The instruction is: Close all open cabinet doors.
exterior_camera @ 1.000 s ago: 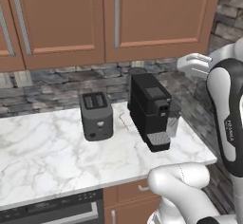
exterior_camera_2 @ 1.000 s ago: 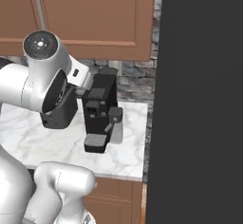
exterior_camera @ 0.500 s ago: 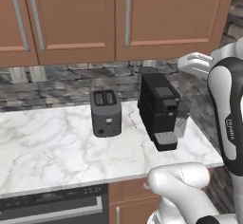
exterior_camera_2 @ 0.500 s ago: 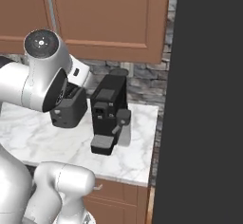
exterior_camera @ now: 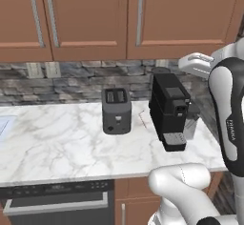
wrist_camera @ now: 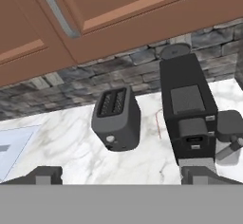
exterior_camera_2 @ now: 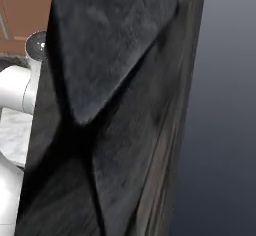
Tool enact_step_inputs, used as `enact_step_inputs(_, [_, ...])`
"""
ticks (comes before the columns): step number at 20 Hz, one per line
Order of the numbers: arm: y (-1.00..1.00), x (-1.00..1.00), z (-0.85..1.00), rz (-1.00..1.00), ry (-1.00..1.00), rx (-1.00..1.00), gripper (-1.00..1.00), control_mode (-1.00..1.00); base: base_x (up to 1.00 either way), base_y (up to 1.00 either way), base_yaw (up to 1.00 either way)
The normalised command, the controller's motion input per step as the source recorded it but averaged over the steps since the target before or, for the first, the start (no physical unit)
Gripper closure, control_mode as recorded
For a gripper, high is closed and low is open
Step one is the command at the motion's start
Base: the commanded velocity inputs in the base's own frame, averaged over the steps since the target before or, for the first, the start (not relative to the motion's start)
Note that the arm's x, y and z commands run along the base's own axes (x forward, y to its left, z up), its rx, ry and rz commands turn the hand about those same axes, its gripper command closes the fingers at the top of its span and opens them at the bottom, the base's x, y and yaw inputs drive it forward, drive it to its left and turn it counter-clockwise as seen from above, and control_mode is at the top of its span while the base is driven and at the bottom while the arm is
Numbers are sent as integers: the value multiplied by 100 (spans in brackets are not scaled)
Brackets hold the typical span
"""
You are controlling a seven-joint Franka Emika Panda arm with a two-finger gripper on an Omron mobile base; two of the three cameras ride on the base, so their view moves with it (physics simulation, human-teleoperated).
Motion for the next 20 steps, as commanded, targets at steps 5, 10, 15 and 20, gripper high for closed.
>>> enact_step_inputs(5, [0, 0, 0, 0, 0, 0, -100, 100, 1, 0, 21])
enact_step_inputs(10, [0, 0, 0, 0, 0, 0, -100, 100, 8, 0, 17])
enact_step_inputs(15, [0, 0, 0, 0, 0, 0, -100, 100, 1, 0, 16])
enact_step_inputs(20, [0, 0, 0, 0, 0, 0, -100, 100, -51, 11, 13])
